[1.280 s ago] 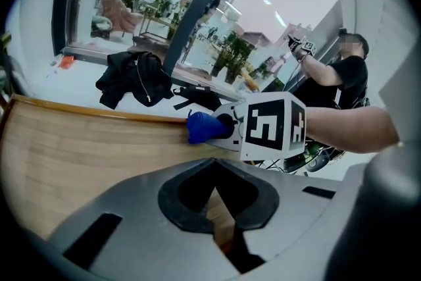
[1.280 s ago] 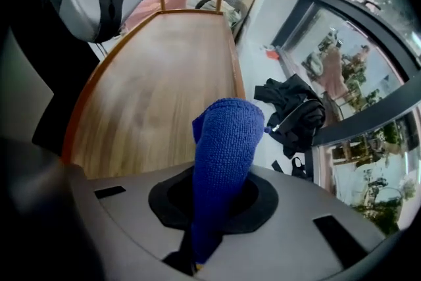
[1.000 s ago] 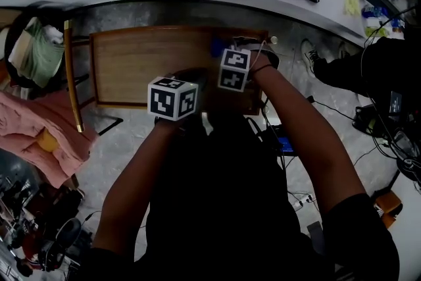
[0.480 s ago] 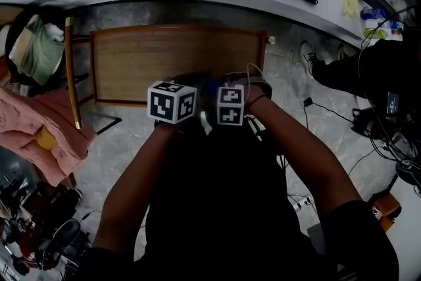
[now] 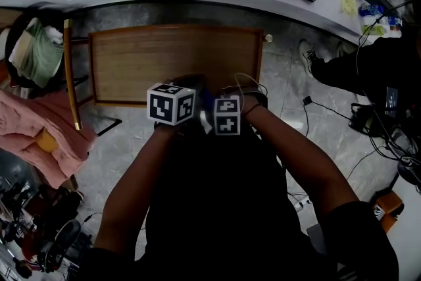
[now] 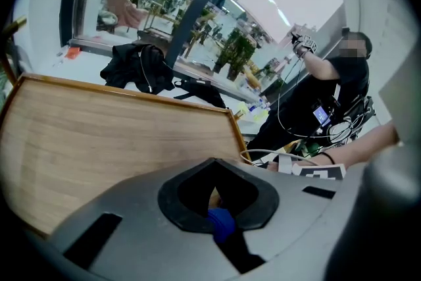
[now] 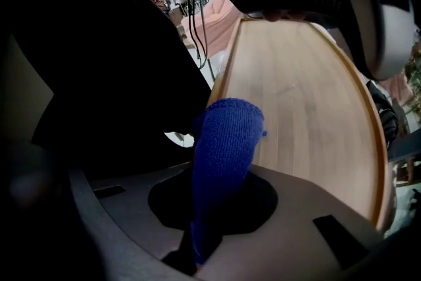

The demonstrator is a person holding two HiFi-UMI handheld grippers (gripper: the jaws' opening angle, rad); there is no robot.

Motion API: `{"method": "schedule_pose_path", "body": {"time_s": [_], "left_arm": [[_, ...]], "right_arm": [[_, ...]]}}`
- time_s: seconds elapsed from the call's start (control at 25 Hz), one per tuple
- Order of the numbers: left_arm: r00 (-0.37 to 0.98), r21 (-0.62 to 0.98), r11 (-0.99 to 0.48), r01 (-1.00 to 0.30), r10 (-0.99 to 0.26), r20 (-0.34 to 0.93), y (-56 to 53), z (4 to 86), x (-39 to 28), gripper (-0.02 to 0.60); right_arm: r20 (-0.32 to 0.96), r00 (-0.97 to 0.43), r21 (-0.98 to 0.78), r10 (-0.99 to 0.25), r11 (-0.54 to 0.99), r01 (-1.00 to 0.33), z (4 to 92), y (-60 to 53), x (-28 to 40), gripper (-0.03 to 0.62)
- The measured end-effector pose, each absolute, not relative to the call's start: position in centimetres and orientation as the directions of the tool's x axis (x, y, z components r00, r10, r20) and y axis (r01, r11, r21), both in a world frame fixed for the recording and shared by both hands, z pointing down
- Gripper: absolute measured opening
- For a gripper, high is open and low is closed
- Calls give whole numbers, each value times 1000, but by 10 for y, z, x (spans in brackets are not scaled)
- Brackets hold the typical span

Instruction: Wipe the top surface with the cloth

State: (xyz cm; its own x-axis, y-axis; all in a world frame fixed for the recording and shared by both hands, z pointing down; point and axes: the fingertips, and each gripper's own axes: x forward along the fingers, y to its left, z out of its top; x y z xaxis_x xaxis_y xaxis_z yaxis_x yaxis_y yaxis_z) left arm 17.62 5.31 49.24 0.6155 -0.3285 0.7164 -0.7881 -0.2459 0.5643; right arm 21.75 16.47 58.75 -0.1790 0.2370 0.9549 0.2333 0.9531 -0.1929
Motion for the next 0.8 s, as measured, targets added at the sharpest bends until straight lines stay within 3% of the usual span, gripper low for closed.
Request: {"method": "schedule_pose_path", "body": {"time_s": [0.28, 0.56, 0.68, 0.8], "left_arm": [[630, 593, -217, -775, -339, 699, 53, 490, 174, 9], [599, 580, -180, -795, -388, 700, 40, 485, 154, 9], [593, 581, -170, -796, -411, 692, 34, 480, 147, 9], [585, 583, -150, -798, -421, 693, 30, 480, 145, 9]], "right_arm": [[964, -155, -186, 215, 966, 182, 584, 147, 218, 48], [964, -229, 141, -136, 990, 9, 537, -10, 224, 48], [960, -203, 190, -194, 981, -38, 537, -54, 230, 48], [965, -125, 236, -231, 972, 25, 561, -74, 239, 48]]}}
